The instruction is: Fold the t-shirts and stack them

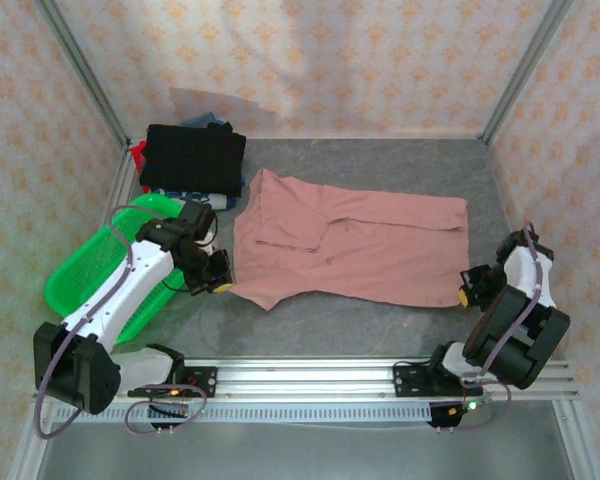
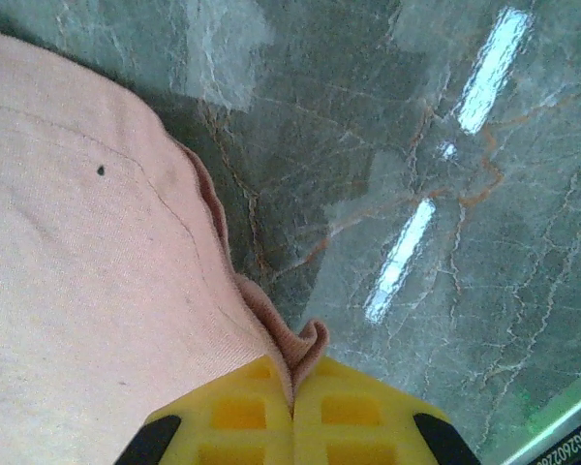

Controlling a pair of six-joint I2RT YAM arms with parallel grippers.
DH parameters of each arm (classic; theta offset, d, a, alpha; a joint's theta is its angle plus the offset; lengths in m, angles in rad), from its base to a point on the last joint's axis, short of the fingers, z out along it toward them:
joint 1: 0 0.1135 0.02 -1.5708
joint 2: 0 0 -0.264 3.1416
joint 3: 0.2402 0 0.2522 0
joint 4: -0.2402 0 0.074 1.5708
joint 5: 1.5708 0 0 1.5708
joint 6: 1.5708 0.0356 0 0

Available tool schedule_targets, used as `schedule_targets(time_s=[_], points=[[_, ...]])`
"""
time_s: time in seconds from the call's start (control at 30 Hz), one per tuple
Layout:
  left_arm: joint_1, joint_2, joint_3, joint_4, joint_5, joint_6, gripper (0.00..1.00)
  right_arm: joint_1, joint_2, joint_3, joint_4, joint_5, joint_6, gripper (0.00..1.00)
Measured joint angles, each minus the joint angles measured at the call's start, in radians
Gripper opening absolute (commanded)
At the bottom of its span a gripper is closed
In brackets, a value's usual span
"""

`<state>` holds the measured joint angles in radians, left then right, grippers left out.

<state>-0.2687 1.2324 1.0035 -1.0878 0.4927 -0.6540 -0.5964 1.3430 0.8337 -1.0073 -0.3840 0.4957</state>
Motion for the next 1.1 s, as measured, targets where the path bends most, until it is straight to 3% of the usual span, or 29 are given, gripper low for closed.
schedule_targets(time_s=[0.23,0.63,1.1], points=[[0.0,0.183,0.213,0.004,-0.029,0.027,0.0,0.0,0.028,0.036,-0.002,-0.008,-0.004,0.0],[0.0,0.552,0.684,0.0,-0.087,0.198,0.0,0.0,0.248,0.281,0.012,-0.021,-0.049,0.0],[0.0,0.796,1.003,-0.067,-0.15,0.333,0.0,0.057,0.411,0.421,0.028,-0.035,-0.075,0.0]])
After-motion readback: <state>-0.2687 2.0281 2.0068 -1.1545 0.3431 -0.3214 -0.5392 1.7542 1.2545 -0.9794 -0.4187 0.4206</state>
